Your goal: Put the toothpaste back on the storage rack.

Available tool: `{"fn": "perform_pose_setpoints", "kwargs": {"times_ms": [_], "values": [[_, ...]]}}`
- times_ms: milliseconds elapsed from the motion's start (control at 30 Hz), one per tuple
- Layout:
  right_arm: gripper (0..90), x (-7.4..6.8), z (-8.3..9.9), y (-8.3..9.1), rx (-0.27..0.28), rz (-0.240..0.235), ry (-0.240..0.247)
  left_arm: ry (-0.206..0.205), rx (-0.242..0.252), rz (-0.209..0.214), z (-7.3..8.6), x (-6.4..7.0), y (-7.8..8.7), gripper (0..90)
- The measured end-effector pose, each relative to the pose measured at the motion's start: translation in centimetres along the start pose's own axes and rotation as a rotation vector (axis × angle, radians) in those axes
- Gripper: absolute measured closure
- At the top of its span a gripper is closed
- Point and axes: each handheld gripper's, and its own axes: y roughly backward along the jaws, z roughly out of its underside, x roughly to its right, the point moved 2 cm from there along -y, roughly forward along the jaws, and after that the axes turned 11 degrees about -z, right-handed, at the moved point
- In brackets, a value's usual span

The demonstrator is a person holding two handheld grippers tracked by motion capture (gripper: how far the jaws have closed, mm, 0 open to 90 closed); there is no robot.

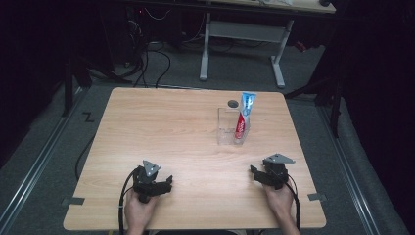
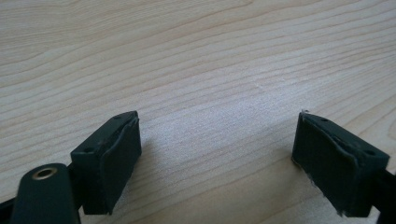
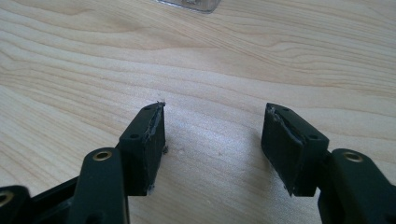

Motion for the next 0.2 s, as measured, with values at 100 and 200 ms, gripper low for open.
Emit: {"fn": "perform_pose_setpoints", "kwargs": {"times_ms": [100, 200], "values": [[39.4, -0.01, 0.00, 0.00, 0.000, -0.001, 0.000, 0.000, 0.000, 0.000, 0.00, 0.00, 0.00, 15.8], [39.2, -0.01, 0.00, -0.01, -0.001, -0.001, 0.000, 0.000, 0.000, 0.000, 0.00, 0.00, 0.00, 15.8]]}}
